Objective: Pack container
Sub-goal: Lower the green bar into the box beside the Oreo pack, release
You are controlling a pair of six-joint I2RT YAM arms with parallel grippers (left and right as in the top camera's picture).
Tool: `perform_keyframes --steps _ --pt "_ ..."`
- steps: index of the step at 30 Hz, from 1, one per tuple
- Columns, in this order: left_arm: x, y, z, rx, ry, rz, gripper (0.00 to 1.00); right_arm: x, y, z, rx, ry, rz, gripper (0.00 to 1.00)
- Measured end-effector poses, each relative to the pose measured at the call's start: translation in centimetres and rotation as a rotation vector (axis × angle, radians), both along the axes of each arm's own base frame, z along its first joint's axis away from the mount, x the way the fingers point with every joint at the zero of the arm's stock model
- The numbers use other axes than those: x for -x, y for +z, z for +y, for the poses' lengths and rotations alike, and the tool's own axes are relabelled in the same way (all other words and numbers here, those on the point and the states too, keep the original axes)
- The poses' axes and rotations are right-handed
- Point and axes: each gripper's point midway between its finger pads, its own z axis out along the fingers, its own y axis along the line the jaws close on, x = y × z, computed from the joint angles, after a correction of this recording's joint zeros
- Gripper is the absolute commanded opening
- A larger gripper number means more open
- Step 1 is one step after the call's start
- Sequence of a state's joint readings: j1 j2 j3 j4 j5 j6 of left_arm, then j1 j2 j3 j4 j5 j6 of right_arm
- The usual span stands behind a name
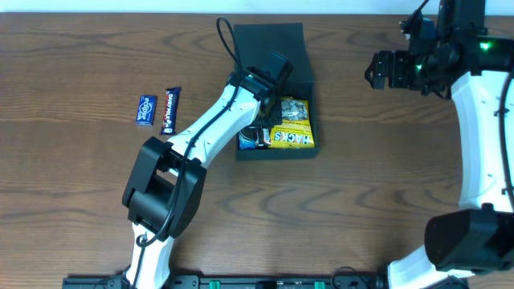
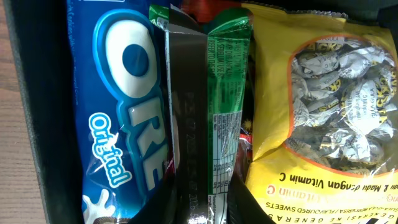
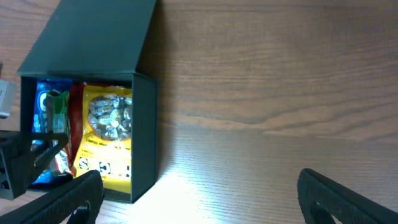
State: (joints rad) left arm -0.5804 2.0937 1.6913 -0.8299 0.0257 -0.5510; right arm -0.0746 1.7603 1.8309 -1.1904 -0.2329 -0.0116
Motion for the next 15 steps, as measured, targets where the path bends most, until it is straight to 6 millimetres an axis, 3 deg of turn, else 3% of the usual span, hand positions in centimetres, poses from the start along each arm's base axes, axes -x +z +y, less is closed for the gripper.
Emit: perform_keyframes --steps 3,10,13,15 --pt "-0.1 0.0 0.0 0.000 0.001 -0.005 0.51 0.0 0.0 0.0 0.000 0.000 0.000 0.99" --pt "-0.1 0.2 0.0 -0.003 -0.009 -0.006 0.54 0.0 0.0 0.0 0.000 0.000 0.001 0.99" --pt "-0.6 1.5 0.3 -0.020 -0.018 -0.050 0.58 0.0 0.0 0.0 -0.001 0.000 0.001 0.99" --pt "-1.3 4.1 1.0 -0.039 -0.020 -0.126 0.61 0.0 0.0 0.0 -0.001 0.000 0.001 0.99"
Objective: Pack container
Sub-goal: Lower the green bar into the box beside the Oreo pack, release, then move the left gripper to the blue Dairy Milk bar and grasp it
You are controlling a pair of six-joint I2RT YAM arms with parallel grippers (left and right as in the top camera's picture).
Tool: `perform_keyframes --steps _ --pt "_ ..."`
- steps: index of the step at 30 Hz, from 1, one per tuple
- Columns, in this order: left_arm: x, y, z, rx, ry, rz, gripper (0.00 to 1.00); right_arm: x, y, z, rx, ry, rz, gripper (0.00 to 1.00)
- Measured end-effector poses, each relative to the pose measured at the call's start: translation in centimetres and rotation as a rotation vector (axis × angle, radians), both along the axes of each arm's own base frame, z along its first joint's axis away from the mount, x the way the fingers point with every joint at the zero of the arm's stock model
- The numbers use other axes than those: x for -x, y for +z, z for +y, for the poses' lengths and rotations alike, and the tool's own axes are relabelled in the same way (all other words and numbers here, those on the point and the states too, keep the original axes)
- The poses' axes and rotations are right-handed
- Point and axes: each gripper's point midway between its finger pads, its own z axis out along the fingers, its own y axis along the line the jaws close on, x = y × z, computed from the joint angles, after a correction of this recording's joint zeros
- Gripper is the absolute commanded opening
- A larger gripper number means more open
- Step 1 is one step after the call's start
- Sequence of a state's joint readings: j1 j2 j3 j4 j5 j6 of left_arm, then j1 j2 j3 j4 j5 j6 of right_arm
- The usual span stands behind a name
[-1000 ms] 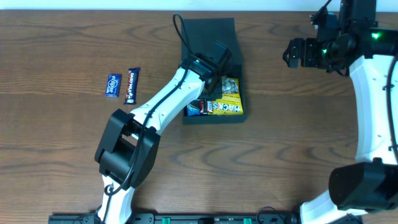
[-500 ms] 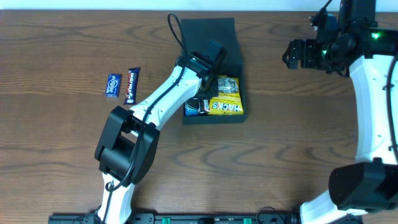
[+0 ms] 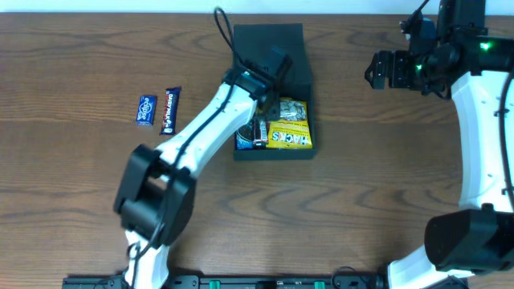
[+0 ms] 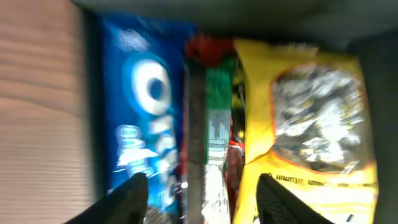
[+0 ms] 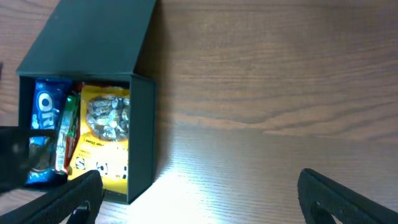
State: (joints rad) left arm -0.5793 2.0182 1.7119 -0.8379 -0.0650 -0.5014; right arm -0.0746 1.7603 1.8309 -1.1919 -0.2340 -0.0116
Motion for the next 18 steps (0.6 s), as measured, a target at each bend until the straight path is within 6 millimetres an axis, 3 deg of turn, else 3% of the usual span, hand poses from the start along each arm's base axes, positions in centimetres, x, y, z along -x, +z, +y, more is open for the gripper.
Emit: perform_keyframes --steps 4,7,10,15,18 --pt "-1.2 8.1 3.2 -0.066 0.027 -0.215 0.63 0.0 0.0 0.0 -0.001 0.001 0.000 0.99" --pt "-1.6 11.0 6.5 -0.121 0.063 -0.265 0.64 0.0 0.0 0.0 -0.001 0.000 0.000 0.99" --pt "-2.3 10.7 11.2 -0.186 0.136 -0.238 0.63 0.0 0.0 0.0 -0.001 0.001 0.000 0.99" --pt "-3.1 7.2 20.3 -0.231 0.295 -0.124 0.64 -0.2 0.1 0.0 -0.001 0.001 -0.008 0.99" --pt "-3.2 5.2 23.1 -0.190 0.331 -0.077 0.64 -0.2 0.1 0.0 0.000 0.001 -0.011 0.99"
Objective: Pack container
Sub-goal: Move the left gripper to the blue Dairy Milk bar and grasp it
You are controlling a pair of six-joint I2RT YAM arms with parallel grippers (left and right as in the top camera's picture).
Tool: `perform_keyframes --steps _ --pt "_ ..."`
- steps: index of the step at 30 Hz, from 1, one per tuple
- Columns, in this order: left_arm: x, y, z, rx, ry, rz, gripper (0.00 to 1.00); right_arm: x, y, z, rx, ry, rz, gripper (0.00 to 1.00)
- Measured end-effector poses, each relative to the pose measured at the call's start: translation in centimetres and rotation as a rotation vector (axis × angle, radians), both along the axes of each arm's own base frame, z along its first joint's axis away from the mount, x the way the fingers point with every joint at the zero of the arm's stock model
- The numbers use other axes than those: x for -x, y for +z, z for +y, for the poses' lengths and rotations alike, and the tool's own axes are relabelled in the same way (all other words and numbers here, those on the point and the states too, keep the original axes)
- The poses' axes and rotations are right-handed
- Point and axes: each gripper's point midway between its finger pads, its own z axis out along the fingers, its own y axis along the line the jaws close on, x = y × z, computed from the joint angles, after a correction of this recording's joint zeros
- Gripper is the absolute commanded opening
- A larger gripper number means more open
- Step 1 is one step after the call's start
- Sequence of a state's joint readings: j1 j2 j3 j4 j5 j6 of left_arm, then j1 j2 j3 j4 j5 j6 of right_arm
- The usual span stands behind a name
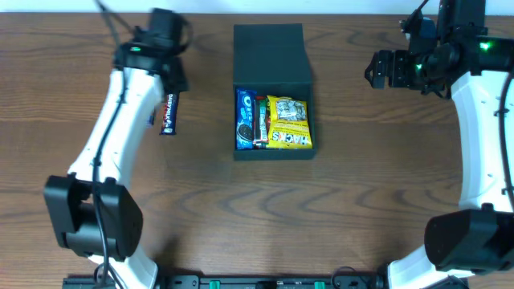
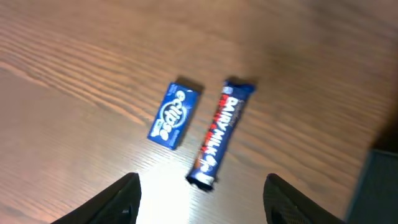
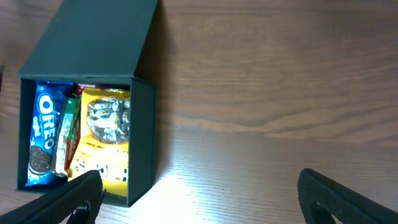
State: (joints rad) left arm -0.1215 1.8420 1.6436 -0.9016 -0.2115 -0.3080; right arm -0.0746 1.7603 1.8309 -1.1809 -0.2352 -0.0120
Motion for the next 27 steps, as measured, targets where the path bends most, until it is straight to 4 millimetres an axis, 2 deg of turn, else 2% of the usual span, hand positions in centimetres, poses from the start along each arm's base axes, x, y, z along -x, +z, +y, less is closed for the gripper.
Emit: perform_keyframes --steps 3,9,11,16,23,27 --pt "0.2 -2.3 0.9 0.042 -0.004 0.033 0.63 0.0 0.0 0.0 0.000 0.000 0.000 0.99" --pt "1.1 -8.0 -0.2 0.094 -0.089 0.123 0.65 0.0 0.0 0.0 0.000 0.000 -0.001 0.99" --pt "1.4 -9.2 -0.5 0.102 -0.103 0.141 0.64 0.0 0.0 0.0 0.000 0.000 -0.001 0.99" --pt "1.3 -10.5 -0.7 0.105 -0.133 0.159 0.64 0.0 0.0 0.0 0.000 0.000 0.000 0.99" --pt "1.3 -14.0 -0.8 0.098 -0.173 0.227 0.64 0.0 0.0 0.0 -0.001 0.000 0.000 0.99" --pt "0.4 -14.3 -0.8 0.089 -0.185 0.200 0.64 0.1 -0.1 0.0 -0.001 0.000 0.005 0.99"
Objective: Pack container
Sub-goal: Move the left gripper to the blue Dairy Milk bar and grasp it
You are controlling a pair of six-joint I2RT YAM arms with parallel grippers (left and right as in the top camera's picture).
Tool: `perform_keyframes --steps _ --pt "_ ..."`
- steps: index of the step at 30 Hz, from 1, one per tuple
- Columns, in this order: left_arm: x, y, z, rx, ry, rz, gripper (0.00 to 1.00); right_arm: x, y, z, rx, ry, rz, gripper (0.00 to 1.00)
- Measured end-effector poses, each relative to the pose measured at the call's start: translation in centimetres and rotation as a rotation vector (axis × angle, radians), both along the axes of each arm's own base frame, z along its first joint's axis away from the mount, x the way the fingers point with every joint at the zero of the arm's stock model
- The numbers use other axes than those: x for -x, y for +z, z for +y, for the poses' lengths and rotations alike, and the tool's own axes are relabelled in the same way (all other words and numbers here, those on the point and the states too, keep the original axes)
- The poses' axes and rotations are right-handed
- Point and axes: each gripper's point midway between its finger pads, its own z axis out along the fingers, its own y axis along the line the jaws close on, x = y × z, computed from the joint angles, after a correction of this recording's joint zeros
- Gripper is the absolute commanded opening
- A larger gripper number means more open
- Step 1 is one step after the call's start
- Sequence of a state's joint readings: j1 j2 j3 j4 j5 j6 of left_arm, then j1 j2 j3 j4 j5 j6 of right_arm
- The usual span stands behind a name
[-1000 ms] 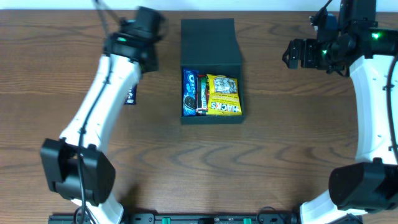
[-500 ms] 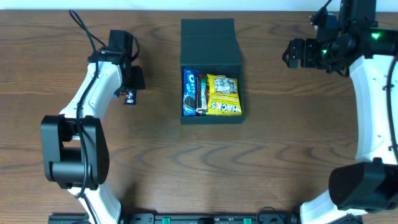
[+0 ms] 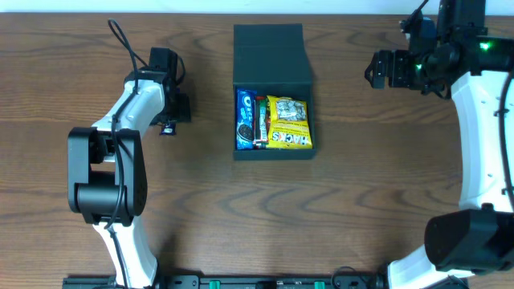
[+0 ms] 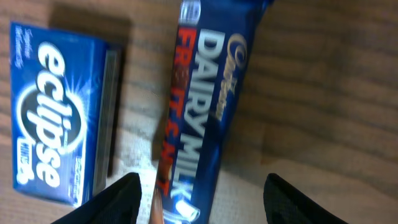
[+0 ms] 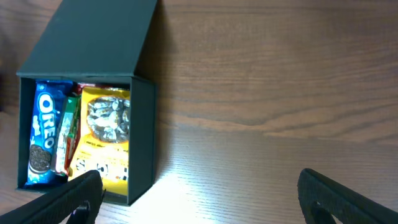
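The black box (image 3: pixel 273 152) stands open at mid table, its lid (image 3: pixel 271 52) folded back. Inside are an Oreo pack (image 3: pixel 245 120), a green pack (image 5: pixel 66 127) and a yellow Hacks bag (image 3: pixel 291 122). A Dairy Milk bar (image 4: pixel 211 106) and a blue Eclipse box (image 4: pixel 53 115) lie side by side on the wood to the left. My left gripper (image 4: pixel 205 208) is open low over the bar, one finger on either side of its end. My right gripper (image 5: pixel 199 205) is open and holds nothing, hovering high at the back right.
The table is brown wood (image 3: pixel 361 201). In the overhead view my left arm (image 3: pixel 136 100) covers the Eclipse box and most of the bar. The right arm (image 3: pixel 482 136) runs along the right edge.
My left gripper was high above the two blue items and is now close over the Dairy Milk bar, its open fingers straddling it. The right arm has not moved.
My left gripper was down inside the box at the green pack between the Oreos and the Hacks bag. Then it was open above the box, the pack left inside. Then it was above the items at the left, and now low over the Dairy Milk bar.
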State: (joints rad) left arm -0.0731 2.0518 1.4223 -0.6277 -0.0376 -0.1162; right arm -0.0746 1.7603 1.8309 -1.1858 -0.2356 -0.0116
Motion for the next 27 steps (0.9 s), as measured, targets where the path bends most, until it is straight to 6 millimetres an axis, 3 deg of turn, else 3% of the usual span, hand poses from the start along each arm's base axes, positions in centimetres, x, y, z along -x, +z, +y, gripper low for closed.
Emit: perform_keyframes --steps 8,17,22,27 --pt "-1.8 0.4 0.2 -0.026 -0.044 -0.071 0.61 0.2 -0.1 0.0 -0.001 0.000 0.007 0.99" --pt "-1.7 -1.1 0.2 -0.032 -0.060 -0.043 0.60 0.2 -0.1 0.0 -0.001 0.000 0.007 0.99" --pt "-1.7 -1.1 0.2 -0.034 -0.060 -0.043 0.47 0.1 -0.1 0.0 0.000 0.000 0.006 0.99" --pt "-1.6 -1.2 0.3 -0.035 -0.062 -0.040 0.40 0.1 -0.1 0.0 0.000 0.000 0.006 0.99"
